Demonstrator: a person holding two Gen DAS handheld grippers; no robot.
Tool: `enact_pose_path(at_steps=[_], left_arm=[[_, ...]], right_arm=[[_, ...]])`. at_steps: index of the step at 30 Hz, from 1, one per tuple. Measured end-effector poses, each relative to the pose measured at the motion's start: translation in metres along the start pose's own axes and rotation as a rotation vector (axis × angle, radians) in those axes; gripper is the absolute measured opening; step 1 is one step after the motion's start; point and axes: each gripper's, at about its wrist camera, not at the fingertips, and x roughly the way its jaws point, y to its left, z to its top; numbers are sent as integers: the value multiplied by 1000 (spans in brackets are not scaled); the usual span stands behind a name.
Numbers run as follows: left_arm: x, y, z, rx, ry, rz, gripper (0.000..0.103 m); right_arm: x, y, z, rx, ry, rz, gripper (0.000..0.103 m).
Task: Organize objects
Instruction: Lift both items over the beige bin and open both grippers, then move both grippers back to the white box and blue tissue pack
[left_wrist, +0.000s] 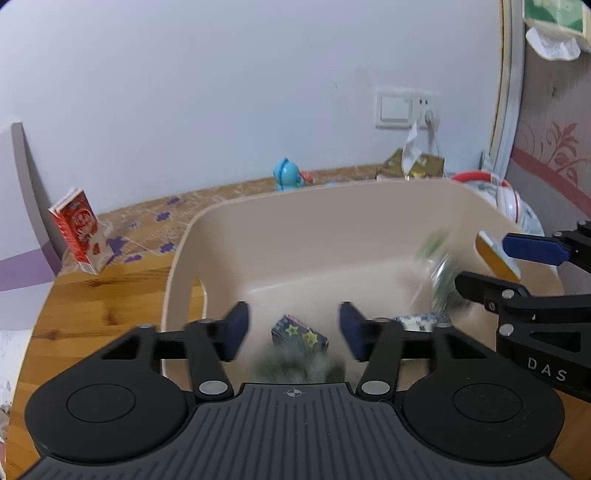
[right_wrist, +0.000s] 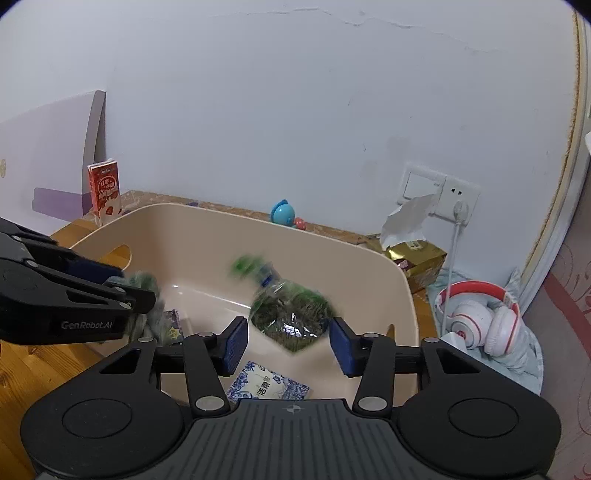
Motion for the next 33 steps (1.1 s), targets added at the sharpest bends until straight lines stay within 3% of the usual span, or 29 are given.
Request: enact_pose_path(at_steps=[8, 17, 33], left_arm=[[-39, 7, 1, -17, -45, 3, 74], [-69, 10, -14, -12, -55, 23, 79], [-75, 41, -90, 37, 74, 30, 80]], right_arm=[[-32, -3, 3, 0, -42, -31, 76], [-63, 8, -8, -18, -46, -32, 89], [-76, 46, -65, -4, 81, 36, 100]])
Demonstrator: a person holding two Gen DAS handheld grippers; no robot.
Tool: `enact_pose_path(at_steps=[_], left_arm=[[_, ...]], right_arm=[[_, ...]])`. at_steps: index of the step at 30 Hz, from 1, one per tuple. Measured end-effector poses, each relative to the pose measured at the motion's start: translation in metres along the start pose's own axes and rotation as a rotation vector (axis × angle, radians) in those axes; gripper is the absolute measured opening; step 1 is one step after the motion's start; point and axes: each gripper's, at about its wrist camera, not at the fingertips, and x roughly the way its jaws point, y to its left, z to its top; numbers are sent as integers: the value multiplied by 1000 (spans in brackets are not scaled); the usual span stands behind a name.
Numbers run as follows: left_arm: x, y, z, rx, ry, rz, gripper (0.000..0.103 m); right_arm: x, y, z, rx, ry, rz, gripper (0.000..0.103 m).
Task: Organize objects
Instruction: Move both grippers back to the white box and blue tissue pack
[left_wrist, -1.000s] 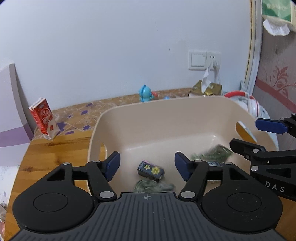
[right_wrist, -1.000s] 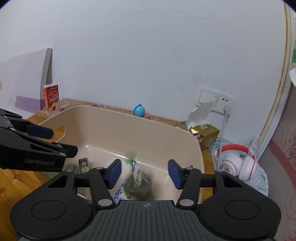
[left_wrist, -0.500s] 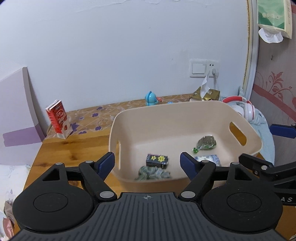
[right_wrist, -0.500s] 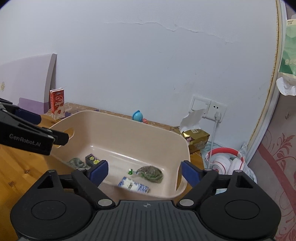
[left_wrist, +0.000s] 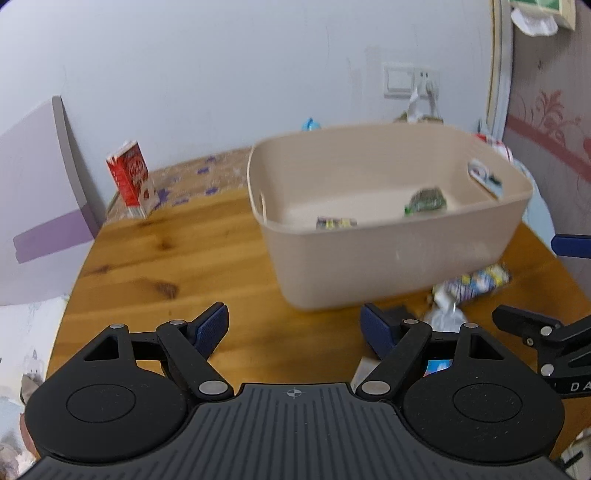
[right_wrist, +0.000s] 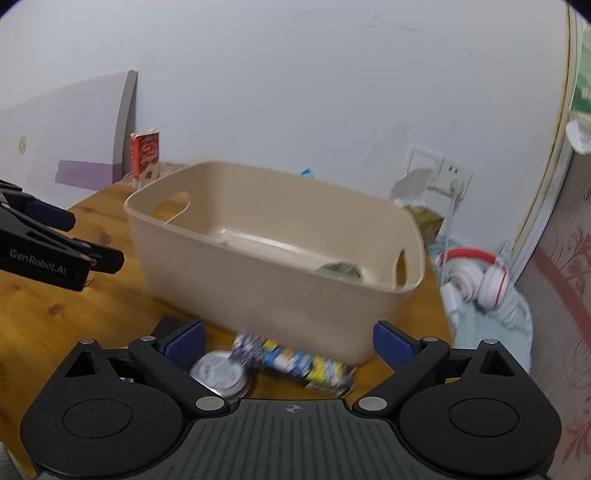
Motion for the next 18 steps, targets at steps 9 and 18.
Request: enact_pose_path(at_steps=[9, 18], left_arm=[[9, 5, -35, 17, 73, -4, 80], [19, 17, -43, -12, 112, 9, 80]], right_arm=[[12, 33, -27, 42, 78, 53, 103], [40, 60, -36, 23, 148, 2, 103]])
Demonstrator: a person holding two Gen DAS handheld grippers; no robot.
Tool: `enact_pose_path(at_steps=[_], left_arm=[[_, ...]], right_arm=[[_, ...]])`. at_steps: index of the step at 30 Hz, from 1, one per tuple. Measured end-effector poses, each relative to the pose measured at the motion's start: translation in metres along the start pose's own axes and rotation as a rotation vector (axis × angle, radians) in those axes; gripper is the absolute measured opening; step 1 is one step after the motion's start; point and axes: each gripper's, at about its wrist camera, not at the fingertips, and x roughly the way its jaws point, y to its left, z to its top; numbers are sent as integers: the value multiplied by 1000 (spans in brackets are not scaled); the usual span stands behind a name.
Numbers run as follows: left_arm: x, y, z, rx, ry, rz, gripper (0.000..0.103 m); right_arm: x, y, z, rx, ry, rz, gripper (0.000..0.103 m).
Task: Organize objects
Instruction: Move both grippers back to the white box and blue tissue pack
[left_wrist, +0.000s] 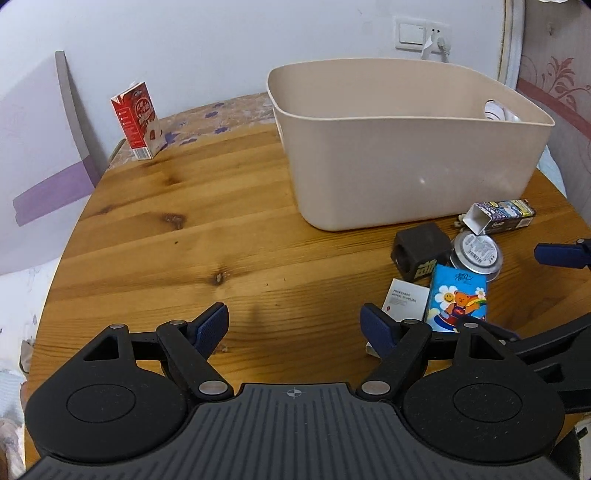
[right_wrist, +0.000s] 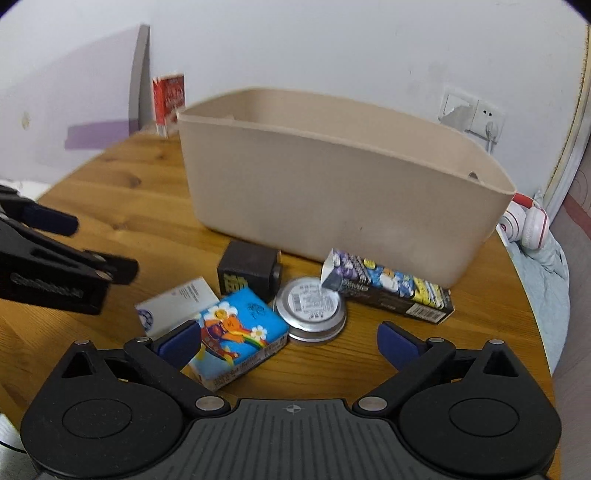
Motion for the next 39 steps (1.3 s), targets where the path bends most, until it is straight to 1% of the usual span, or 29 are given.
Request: enact_pose_path(at_steps=[3, 6, 9, 12, 14, 16, 19, 21, 26, 28, 30, 37, 39], left_arm=[[0, -2, -2, 5, 4, -19, 80], [0, -5, -3, 8, 6, -53, 80], [0, -10, -5, 19, 11, -91, 80], [4, -17, -6, 45, 25, -95, 80], [9, -20, -8, 61, 42, -98, 80], [12, -20, -9, 60, 46, -123, 82], [14, -19, -8, 62, 66, -160, 82], [14, -21, -9, 67, 71, -179, 82], [21, -25, -10, 86, 85, -169, 82], [26, -23, -9, 74, 98, -169, 82], [28, -20, -9, 57, 99, -177, 82], [30, -17, -8, 41, 90, -204, 82], [30, -19, -7, 42, 87, -201, 82]], right_arm=[[2, -2, -3, 4, 15, 2, 103], [-1, -7, -4, -11, 34, -12, 103], [-6, -14, -8, -32, 46, -55, 103], [-6, -22, -15, -48, 72, -109, 101], [-12, -29, -18, -2, 59, -74, 99], [-19, -33, -19, 40, 50, -36, 99], [-24, -25, -18, 18, 47, -22, 101], [-23, -17, -18, 0, 54, 2, 101], [-12, 0, -20, -2, 65, 52, 101], [-6, 4, -20, -2, 71, 41, 101], [-3, 4, -20, -3, 66, 12, 100], [-7, -19, -26, 25, 99, -38, 101], [-9, -23, -30, 20, 99, -60, 101]])
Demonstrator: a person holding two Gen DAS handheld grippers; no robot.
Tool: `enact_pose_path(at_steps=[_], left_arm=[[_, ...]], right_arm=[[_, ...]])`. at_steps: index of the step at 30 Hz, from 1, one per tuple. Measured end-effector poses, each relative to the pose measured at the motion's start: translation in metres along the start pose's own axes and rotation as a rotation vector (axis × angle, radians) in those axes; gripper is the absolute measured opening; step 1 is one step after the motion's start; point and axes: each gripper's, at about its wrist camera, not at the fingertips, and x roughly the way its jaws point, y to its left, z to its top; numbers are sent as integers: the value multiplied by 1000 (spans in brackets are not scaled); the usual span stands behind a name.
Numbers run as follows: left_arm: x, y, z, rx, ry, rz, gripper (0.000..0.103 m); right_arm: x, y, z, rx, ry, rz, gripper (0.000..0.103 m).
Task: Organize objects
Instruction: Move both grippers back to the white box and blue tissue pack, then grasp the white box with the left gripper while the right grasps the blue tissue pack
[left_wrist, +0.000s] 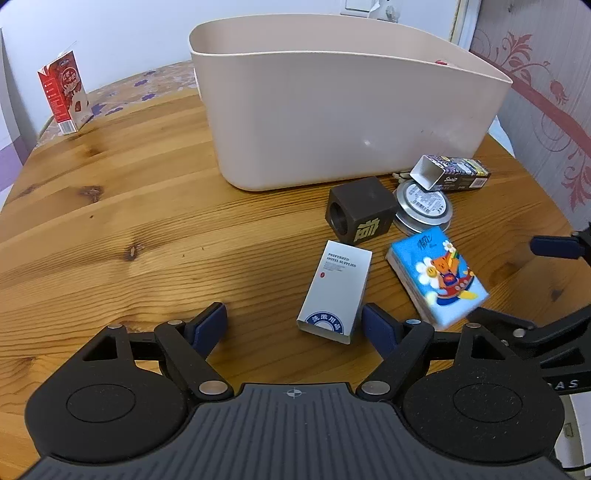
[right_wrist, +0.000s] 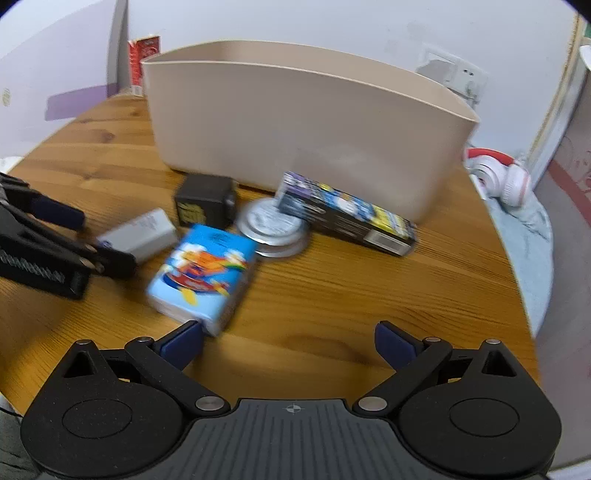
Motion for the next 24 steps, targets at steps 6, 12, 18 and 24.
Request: enact_pose_path(at_steps=[6, 12, 18, 24], left_arm=[[1, -3, 2, 3, 6, 13, 82], [2, -5, 4, 23, -28, 3, 69], [-1, -9, 9, 54, -28, -10, 32], [-9, -16, 5, 69, -37, -10, 31]], right_arm=[[-7, 9, -3, 17, -3, 120, 100], [7, 37, 5, 7, -42, 152, 98], [5, 35, 13, 27, -73, 149, 52], [1, 21, 8, 50, -71, 160, 42]])
